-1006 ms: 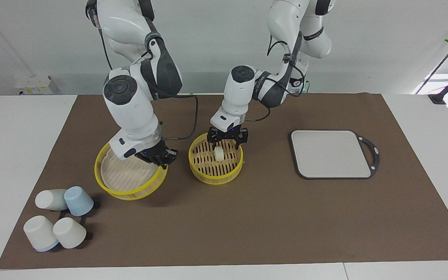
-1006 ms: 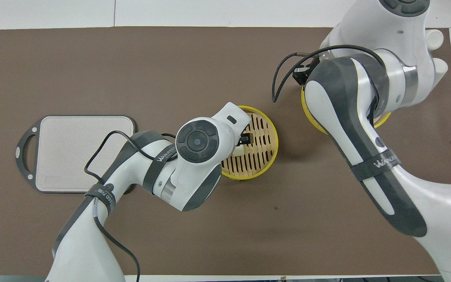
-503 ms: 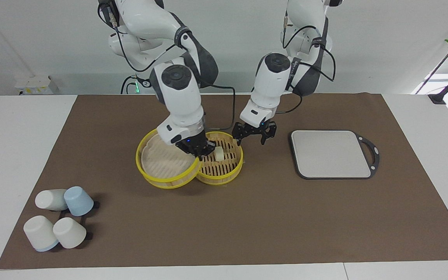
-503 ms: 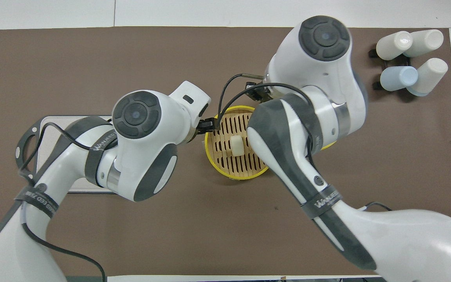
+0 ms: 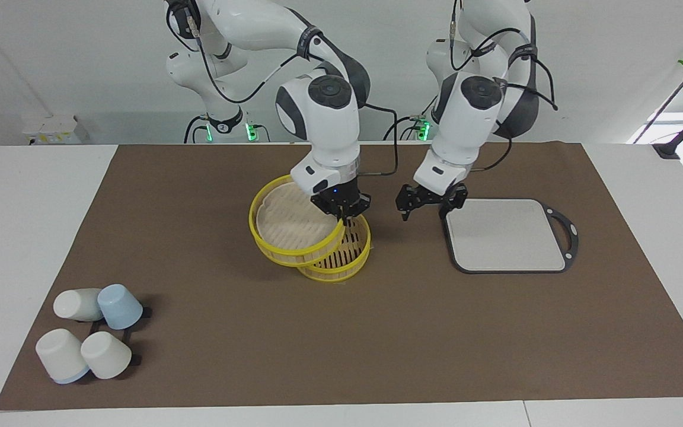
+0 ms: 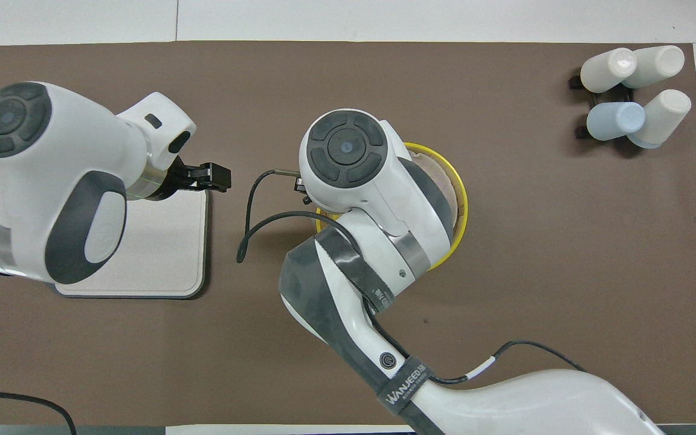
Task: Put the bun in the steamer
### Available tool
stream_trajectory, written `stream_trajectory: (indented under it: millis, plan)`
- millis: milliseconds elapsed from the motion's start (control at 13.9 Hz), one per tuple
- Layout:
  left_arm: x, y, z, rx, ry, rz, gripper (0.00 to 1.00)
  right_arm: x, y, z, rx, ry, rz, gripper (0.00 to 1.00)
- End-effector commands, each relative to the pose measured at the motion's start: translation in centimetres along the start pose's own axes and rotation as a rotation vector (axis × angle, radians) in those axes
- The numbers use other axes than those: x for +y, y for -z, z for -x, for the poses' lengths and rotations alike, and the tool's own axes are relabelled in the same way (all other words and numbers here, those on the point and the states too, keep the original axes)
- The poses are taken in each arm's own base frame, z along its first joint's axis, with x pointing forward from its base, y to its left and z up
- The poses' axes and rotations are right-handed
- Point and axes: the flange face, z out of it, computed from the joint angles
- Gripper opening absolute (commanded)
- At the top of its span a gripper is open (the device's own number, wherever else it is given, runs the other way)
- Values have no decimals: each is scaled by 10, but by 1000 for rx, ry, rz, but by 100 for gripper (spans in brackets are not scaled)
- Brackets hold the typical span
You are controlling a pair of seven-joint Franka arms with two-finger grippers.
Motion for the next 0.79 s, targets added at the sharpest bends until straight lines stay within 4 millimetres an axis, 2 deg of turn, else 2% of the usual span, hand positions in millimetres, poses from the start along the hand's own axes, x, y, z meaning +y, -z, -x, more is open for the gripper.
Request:
stream_trajectory:
  millis: [0,72,215,575,718]
  plan:
    - [-51,18,6,-32,-56,-8,100,-22,-13,8,34,-9,-19,0]
    - [-70,21,6,-41,-76,-6,100,-28,-21,13,31,-10,-14,0]
    - [-101,31,8,-47,-99,-3,100,-33,-19,14,61,4,-39,0]
    - [-130,60,19,-67,-82,-2,100,-27,-31,10,63,3,-35,0]
    - [-133,73,21,-83,-72,0,100,-23,-36,8,55,-3,-30,0]
